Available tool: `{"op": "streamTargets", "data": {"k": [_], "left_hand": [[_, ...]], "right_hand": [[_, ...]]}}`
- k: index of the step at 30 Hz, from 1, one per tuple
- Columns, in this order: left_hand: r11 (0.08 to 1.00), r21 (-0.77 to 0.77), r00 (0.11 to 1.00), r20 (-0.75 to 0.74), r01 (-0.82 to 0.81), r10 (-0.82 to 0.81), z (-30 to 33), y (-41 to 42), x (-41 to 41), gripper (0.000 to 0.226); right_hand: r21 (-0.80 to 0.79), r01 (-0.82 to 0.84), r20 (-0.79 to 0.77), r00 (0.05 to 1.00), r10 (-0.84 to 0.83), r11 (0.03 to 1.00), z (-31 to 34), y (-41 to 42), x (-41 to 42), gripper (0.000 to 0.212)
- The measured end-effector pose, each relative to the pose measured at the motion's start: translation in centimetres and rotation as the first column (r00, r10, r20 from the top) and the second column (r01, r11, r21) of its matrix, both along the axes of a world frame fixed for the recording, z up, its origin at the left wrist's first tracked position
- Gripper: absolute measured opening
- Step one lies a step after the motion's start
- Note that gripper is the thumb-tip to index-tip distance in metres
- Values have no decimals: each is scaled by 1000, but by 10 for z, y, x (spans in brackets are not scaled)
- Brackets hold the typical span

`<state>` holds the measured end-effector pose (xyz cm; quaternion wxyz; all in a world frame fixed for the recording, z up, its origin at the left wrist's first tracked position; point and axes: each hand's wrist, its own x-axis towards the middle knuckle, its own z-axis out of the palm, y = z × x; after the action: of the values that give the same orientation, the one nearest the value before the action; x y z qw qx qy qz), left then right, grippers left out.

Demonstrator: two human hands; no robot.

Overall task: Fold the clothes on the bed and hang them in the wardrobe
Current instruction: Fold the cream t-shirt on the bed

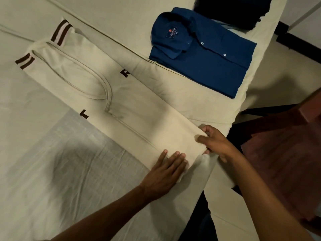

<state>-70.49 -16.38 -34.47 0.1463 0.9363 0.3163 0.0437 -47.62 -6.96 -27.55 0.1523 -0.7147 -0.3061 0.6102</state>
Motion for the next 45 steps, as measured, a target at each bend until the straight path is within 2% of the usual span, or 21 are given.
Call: {"op": "streamTargets", "data": {"k": [5,8,12,14,16,18,20,22,24,26,28,29,30,32,34,36,38,40,41,43,45], "left_hand": [[994,-47,981,161,-101,108,6,6,2,39],[930,-286,880,346,-231,325,29,17,2,39],[727,-609,590,473,-318,655,78,48,-20,35],[574,-761,446,420,-301,790,102,74,-43,32],[434,-864,283,362,-256,888,121,104,-72,26],[360,-923,105,348,-136,932,130,136,-109,16],[352,-932,-9,354,-88,935,128,175,-150,9],[285,-952,-117,298,-116,947,114,214,-191,10],[151,-973,-202,185,-173,962,93,246,-224,6],[34,-985,-238,75,-169,968,70,263,-246,7],[17,-988,-195,46,-152,980,55,269,-258,9],[21,-984,-158,49,-176,986,53,269,-260,21],[34,-978,-133,62,-204,989,50,270,-263,36],[99,-961,-132,137,-259,982,50,272,-271,46],[160,-943,-159,213,-292,964,53,277,-282,37],[205,-934,-192,268,-292,944,55,290,-301,35],[236,-922,-212,308,-307,927,57,308,-322,35],[212,-905,-226,309,-370,924,55,326,-340,25],[173,-891,-239,292,-420,926,52,334,-348,23],[102,-844,-253,269,-526,929,41,347,-360,23],[80,-777,-228,279,-624,933,34,352,-363,24]], "right_hand": [[5,30,-99,995,-29,1000,22,2,-9,27],[16,-23,-141,990,25,1000,45,14,-19,29],[82,-110,-179,976,123,990,83,52,-53,24],[133,-137,-203,966,163,982,98,82,-82,15],[141,-155,-294,937,190,978,106,118,-117,14],[122,-212,-400,883,243,970,110,155,-154,15],[137,-298,-467,822,326,945,107,195,-189,14],[162,-339,-381,845,376,927,96,231,-226,14],[194,-387,-121,903,413,902,76,261,-262,14],[237,-538,225,841,493,809,51,284,-293,11],[203,-713,532,656,536,671,36,298,-316,8],[174,-756,619,582,528,631,32,303,-322,12],[157,-766,648,556,520,623,31,308,-328,19],[196,-740,590,613,526,643,33,321,-335,16],[306,-678,416,727,546,669,37,333,-338,6],[379,-619,301,785,541,688,44,346,-348,7],[442,-564,267,825,498,698,46,362,-363,4],[475,-526,255,850,462,706,41,375,-379,10],[471,-546,322,838,441,693,34,381,-384,22],[435,-666,562,727,395,606,24,372,-388,41],[438,-800,722,585,369,410,12,343,-385,49]]}}
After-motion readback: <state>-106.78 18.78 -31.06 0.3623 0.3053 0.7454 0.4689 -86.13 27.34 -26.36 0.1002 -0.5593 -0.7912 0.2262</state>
